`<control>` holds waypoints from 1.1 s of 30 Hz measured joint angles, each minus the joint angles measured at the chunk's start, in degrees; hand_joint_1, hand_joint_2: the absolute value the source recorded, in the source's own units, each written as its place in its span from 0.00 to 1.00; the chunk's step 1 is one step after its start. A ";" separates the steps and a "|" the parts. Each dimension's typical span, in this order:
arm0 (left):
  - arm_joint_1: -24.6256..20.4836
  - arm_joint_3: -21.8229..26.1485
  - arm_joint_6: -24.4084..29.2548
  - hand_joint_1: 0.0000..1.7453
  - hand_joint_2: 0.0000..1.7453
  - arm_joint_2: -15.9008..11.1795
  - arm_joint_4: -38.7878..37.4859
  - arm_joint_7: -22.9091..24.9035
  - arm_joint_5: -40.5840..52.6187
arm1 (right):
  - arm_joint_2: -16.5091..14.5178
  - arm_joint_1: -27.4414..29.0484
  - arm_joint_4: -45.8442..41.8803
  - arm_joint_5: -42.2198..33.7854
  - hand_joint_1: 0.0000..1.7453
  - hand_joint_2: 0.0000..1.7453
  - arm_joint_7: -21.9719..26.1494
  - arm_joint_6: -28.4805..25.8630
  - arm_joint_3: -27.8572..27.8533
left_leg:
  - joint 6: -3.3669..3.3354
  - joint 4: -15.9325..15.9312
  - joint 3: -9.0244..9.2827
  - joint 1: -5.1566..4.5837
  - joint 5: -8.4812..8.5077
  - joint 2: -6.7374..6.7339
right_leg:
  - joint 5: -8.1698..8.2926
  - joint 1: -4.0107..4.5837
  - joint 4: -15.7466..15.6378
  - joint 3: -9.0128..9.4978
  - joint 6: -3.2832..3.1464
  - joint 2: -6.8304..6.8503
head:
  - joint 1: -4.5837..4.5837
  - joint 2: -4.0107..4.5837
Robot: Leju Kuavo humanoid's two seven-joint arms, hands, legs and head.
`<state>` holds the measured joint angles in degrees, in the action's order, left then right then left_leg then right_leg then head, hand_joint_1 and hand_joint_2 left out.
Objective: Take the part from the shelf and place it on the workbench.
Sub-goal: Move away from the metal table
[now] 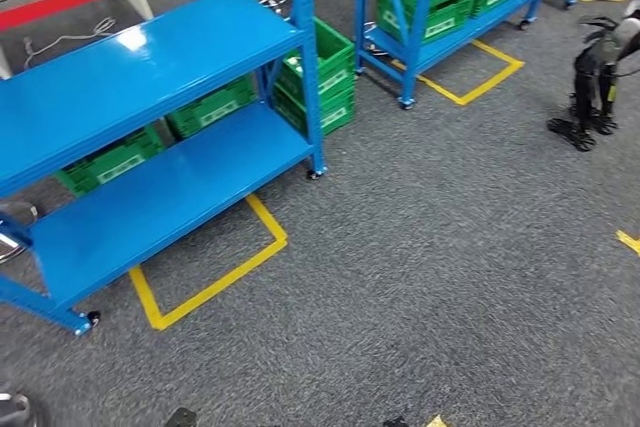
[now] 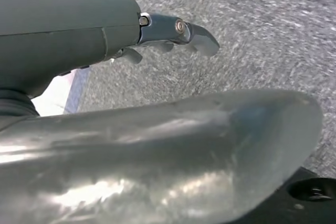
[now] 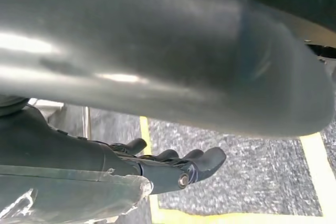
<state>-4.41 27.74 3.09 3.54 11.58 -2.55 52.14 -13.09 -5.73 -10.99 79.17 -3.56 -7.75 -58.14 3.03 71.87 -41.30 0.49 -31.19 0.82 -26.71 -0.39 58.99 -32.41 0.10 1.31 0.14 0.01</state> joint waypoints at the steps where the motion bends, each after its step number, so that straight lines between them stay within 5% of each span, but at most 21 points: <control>1: 0.09 0.01 -0.03 0.00 0.00 -0.03 0.00 0.03 0.03 | -0.01 -0.04 0.00 0.01 0.00 0.00 0.00 -0.01 0.00 | -0.13 -0.57 0.38 -0.03 0.91 -0.18 | -0.04 0.07 0.00 0.02 -0.02 0.72 | 0.02 0.00; 4: 0.03 0.02 -0.08 0.00 0.00 -0.11 0.00 0.08 0.04 | -0.02 -0.20 0.00 0.05 0.00 0.00 0.00 -0.01 0.00 | -0.97 -10.17 5.87 -0.55 5.62 -2.93 | -0.34 0.40 0.11 0.31 0.32 2.67 | 0.07 -0.01; 6: -0.30 0.03 -0.08 0.00 0.00 -0.13 0.00 0.08 0.06 | -0.02 -0.22 0.00 0.09 0.00 0.00 0.00 0.00 0.00 | -1.65 -14.28 8.03 -0.99 6.43 -4.70 | -0.62 0.78 0.16 0.46 0.86 3.85 | 0.02 -0.01; 9: -0.09 0.05 -0.08 0.00 0.00 -0.11 0.00 0.09 0.09 | -0.03 -0.44 0.00 0.16 0.00 0.00 0.01 0.02 0.00 | -2.50 -15.03 8.11 -0.96 6.46 -3.27 | -1.05 0.84 0.18 0.85 1.77 4.75 | -0.17 -0.01; 11: -0.02 0.07 -0.08 0.00 0.00 -0.14 0.00 0.11 0.16 | -0.03 -0.50 0.00 0.20 0.00 0.00 0.04 0.02 0.00 | -3.07 -15.32 8.25 -0.62 6.74 -2.08 | -3.01 0.63 3.08 -0.30 2.45 2.40 | -0.43 -0.01; 13: -0.25 0.08 -0.08 0.00 0.00 -0.16 0.00 0.13 0.34 | -0.04 -0.31 0.00 0.23 0.00 0.00 0.06 0.02 0.00 | -3.44 -15.34 8.15 -0.49 6.87 -0.74 | -6.33 0.44 10.01 -3.59 2.85 -0.18 | -0.73 -0.01; 15: -0.32 0.09 -0.08 0.00 0.00 -0.15 0.00 0.13 0.56 | -0.03 -0.11 0.00 0.28 0.00 0.00 0.06 0.02 0.00 | -3.55 -15.33 8.13 -0.47 6.90 0.80 | -7.68 0.37 15.27 -6.42 2.97 -0.91 | -0.81 -0.01; 17: -0.19 0.10 -0.08 0.00 0.00 -0.15 0.00 0.13 0.67 | -0.02 -0.11 0.00 0.33 0.00 0.00 0.07 0.02 0.00 | -3.44 -15.29 8.22 -0.40 6.94 2.34 | -5.06 0.28 12.92 -5.76 2.93 -1.27 | -0.83 -0.01; 19: -0.24 0.11 -0.09 0.00 0.00 -0.15 0.00 0.13 0.69 | -0.03 -0.17 0.00 0.34 0.00 0.00 0.07 0.02 0.00 | -3.02 -15.09 8.15 -0.38 6.94 3.84 | -1.38 -0.13 5.58 -2.49 2.90 -3.52 | -0.88 -0.01; 22: -0.44 0.14 -0.12 0.00 0.00 -0.18 0.00 0.14 0.75 | -0.06 -0.22 0.00 0.36 0.00 0.00 0.05 0.01 0.00 | -1.88 -14.83 7.52 -0.34 7.12 5.74 | -0.30 -0.46 0.65 -0.17 2.25 -6.10 | -0.86 0.00; 24: -0.26 0.24 -0.14 0.00 0.00 -0.30 0.00 0.21 0.84 | -0.08 -0.29 0.00 0.39 0.00 0.00 0.04 -0.02 0.00 | -1.17 -14.95 7.21 -0.09 7.34 6.19 | -0.10 -0.35 0.47 -0.10 1.35 -4.89 | -0.86 0.01; 26: -0.20 0.33 -0.14 0.00 0.00 -0.38 0.00 0.29 1.01 | -0.10 -0.32 0.00 0.44 0.00 0.00 0.05 -0.02 0.00 | -0.63 -12.69 6.02 -0.15 5.80 3.79 | 0.15 -0.37 0.14 0.04 0.57 -3.53 | -0.51 0.01; 28: -0.46 0.37 -0.14 0.00 0.00 -0.31 0.00 0.32 1.16 | -0.10 -0.20 0.00 0.47 0.00 0.00 0.06 -0.02 0.00 | -0.21 -6.34 2.89 -0.22 2.30 0.81 | 0.11 -0.18 0.05 0.06 0.10 -1.91 | -0.11 0.00; 30: -0.54 0.42 -0.14 0.00 0.00 -0.27 0.00 0.32 1.19 | -0.09 -0.11 0.00 0.48 0.00 0.00 0.06 -0.03 0.00 | 0.01 -0.60 0.09 -0.14 0.14 0.04 | -0.02 -0.01 0.06 0.04 -0.10 -0.25 | -0.06 -0.01; 31: -0.45 0.45 -0.14 0.00 0.00 -0.27 0.00 0.32 1.19 | -0.09 -0.13 0.00 0.48 0.00 0.00 0.06 -0.03 0.00 | 0.00 -0.08 -0.11 -0.13 0.51 -0.05 | -0.08 0.04 0.06 0.06 -0.13 0.47 | -0.05 -0.01; 33: -0.32 0.50 -0.14 0.00 0.00 -0.28 0.00 0.32 1.19 | -0.10 -0.23 0.00 0.49 0.00 0.00 0.07 -0.03 0.00 | -0.28 -4.54 2.46 -0.20 3.64 -0.78 | -0.25 0.09 0.07 0.26 0.01 1.77 | -0.04 -0.01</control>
<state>-4.73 28.24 2.95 3.26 11.58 -2.23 53.33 -13.20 -5.95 -10.99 79.66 -3.50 -7.78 -58.14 2.75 67.33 -38.85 0.29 -27.55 0.04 -26.97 -0.31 59.06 -32.15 0.11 3.07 0.10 0.00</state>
